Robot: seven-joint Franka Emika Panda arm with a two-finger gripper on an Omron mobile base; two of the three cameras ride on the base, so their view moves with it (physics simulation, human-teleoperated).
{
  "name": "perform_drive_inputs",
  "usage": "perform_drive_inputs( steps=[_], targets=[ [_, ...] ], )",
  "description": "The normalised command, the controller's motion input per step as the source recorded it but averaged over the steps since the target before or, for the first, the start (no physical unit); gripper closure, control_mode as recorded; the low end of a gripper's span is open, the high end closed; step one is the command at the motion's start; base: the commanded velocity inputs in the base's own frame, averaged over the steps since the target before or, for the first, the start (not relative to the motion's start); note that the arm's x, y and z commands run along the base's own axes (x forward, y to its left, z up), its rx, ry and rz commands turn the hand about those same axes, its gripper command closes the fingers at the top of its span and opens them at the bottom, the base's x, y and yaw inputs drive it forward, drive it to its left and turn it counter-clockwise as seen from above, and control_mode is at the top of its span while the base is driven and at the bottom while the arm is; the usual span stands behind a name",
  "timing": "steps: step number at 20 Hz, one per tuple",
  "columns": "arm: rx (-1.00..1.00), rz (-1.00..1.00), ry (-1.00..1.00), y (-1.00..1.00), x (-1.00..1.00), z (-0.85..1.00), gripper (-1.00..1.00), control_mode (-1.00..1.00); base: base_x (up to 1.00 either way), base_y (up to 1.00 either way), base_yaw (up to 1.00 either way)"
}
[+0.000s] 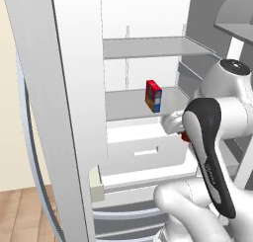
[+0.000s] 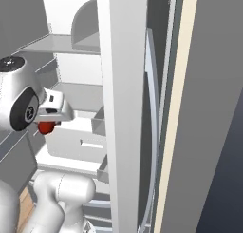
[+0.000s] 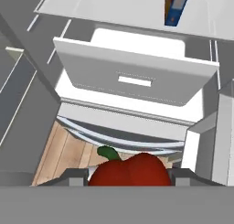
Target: Pick bell pepper from the fridge and place it on the plate on the counter.
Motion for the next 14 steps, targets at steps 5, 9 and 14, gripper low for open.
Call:
perform_drive_inputs(
  steps=[5, 9, 14],
  targets=[
    [0.0, -0.11, 0.08, -0.06, -0.37, 0.39, 1.0, -1.0, 0.0, 0.0, 0.0],
    [0.0, -0.14, 0.03, -0.05, -0.58, 0.09, 1.0, -1.0, 0.0, 0.0, 0.0],
    [0.0, -0.07, 0.0, -0.04, -0.42, 0.06, 1.0, -1.0, 0.0, 0.0, 0.0]
  ],
)
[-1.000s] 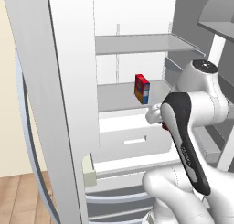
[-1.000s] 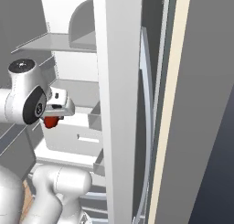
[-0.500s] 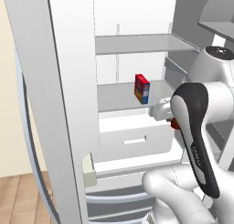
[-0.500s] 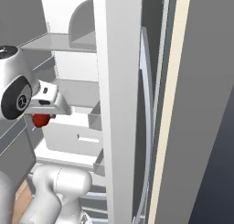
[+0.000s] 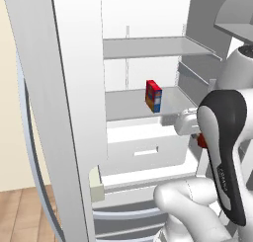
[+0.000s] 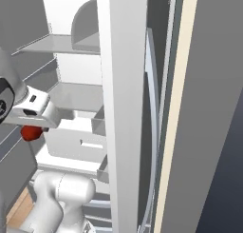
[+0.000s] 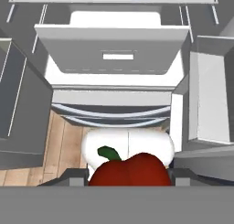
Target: Pick bell pepper from the fridge and place it on the plate on the counter.
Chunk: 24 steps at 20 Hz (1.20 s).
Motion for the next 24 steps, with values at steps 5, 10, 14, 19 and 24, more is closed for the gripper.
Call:
perform_drive_inputs(
  steps=[5, 10, 14, 19, 24],
  targets=[
    [0.0, -0.01, 0.0, 0.0, -0.24, 0.1, 1.0, -1.0, 0.0, 0.0, 0.0],
    [0.0, 0.0, 0.0, 0.0, -0.14, 0.01, 1.0, 1.0, -0.15, -0.01, 0.0],
    [0.0, 0.0, 0.0, 0.0, 0.0, 0.0, 1.0, 1.0, -0.99, -0.04, 0.0],
    [0.0, 0.0, 0.0, 0.0, 0.0, 0.0, 1.0, 1.0, -1.0, 0.0, 0.01],
    [0.0, 0.0, 0.0, 0.0, 0.0, 0.0, 1.0, 1.0, -0.91, 0.0, 0.23]
  ],
)
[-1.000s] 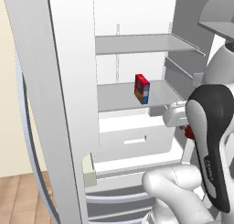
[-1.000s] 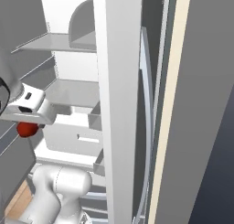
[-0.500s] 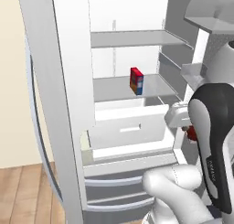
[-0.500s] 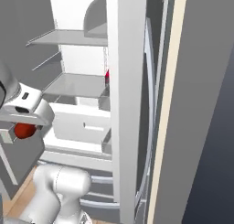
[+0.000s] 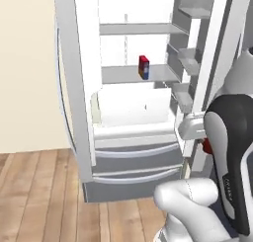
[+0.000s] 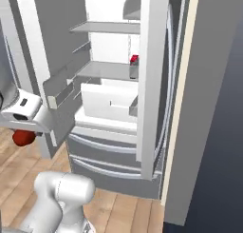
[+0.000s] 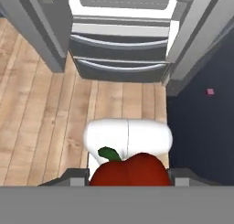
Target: Pick bell pepper from the fridge and place it on the plate on the counter.
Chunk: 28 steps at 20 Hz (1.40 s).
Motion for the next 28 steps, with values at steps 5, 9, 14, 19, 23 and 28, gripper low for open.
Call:
perform_drive_inputs(
  steps=[5, 9, 14, 19, 23, 28],
  targets=[
    [0.0, 0.0, 0.0, 0.0, 0.0, 0.0, 1.0, 1.0, -0.22, 0.0, 0.97],
    [0.0, 0.0, 0.0, 0.0, 0.0, 0.0, 1.0, 1.0, -0.06, 0.0, 1.0],
    [0.0, 0.0, 0.0, 0.0, 0.0, 0.0, 1.0, 1.0, -0.03, 0.0, 1.0],
    [0.0, 0.0, 0.0, 0.0, 0.0, 0.0, 1.0, 1.0, 0.0, 0.0, 0.99],
    [0.0, 0.0, 0.0, 0.0, 0.0, 0.0, 1.0, 1.0, 0.04, 0.0, 0.95],
    [0.0, 0.0, 0.0, 0.0, 0.0, 0.0, 1.0, 1.0, 0.31, 0.11, 0.81]
  ],
)
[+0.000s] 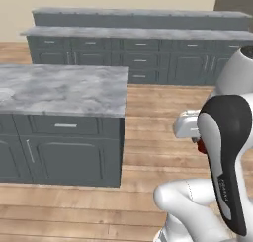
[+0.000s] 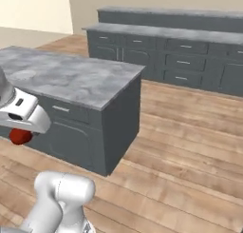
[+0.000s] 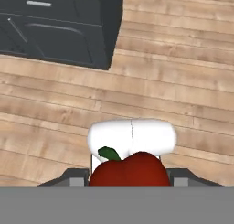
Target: Pick bell pepper from the fridge and place it on the plate on the counter.
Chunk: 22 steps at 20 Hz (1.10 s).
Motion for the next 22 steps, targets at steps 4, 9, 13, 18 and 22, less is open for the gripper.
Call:
perform_drive_inputs(
  steps=[4, 9, 13, 18, 22],
  targets=[
    [0.0, 0.0, 0.0, 0.0, 0.0, 0.0, 1.0, 1.0, 0.54, 0.29, 0.67],
    [0.0, 0.0, 0.0, 0.0, 0.0, 0.0, 1.0, 1.0, 0.74, 0.15, 0.46],
    [0.0, 0.0, 0.0, 0.0, 0.0, 0.0, 1.0, 1.0, 0.66, 0.4, 0.65],
    [0.0, 0.0, 0.0, 0.0, 0.0, 0.0, 1.0, 1.0, 0.26, 0.01, 0.94],
    [0.0, 0.0, 0.0, 0.0, 0.0, 0.0, 1.0, 1.0, 0.16, 0.0, 1.0]
  ],
)
